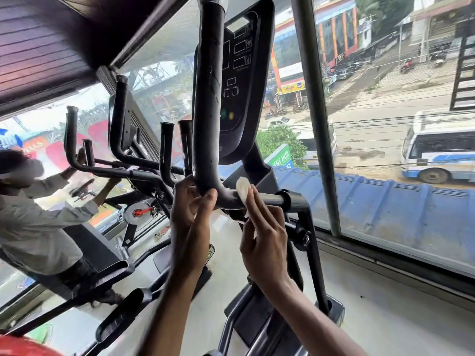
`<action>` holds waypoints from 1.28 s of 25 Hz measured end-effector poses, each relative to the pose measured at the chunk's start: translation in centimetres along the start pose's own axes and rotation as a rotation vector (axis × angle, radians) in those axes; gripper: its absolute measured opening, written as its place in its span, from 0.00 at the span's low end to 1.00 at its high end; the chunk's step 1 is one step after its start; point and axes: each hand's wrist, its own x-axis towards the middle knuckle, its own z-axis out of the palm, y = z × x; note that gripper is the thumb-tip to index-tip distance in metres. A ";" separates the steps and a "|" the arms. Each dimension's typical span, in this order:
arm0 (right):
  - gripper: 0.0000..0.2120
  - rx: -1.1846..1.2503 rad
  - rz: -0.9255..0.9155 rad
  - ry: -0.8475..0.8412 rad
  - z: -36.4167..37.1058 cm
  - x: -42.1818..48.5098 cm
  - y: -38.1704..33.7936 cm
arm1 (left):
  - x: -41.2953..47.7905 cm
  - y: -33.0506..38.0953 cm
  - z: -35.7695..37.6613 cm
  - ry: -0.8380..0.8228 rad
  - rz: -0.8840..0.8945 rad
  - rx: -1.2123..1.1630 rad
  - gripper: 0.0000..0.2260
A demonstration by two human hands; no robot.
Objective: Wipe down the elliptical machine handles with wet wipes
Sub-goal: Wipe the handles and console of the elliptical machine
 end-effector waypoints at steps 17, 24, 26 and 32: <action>0.14 0.141 -0.012 0.258 2.1 -0.8 -0.8 | 0.3 -0.2 -0.9 -0.040 -0.006 -0.075 0.07; 0.07 -0.042 0.261 0.296 1.9 -0.6 4.7 | 0.5 -0.5 -0.8 -0.028 0.029 -0.063 0.10; 0.07 -0.036 0.257 0.323 1.6 -0.3 3.5 | 0.6 -0.8 -1.1 -0.050 0.031 -0.062 0.09; 0.06 0.095 0.056 0.355 0.7 0.9 -4.5 | 1.4 -1.7 -1.9 -0.133 0.015 -0.124 0.07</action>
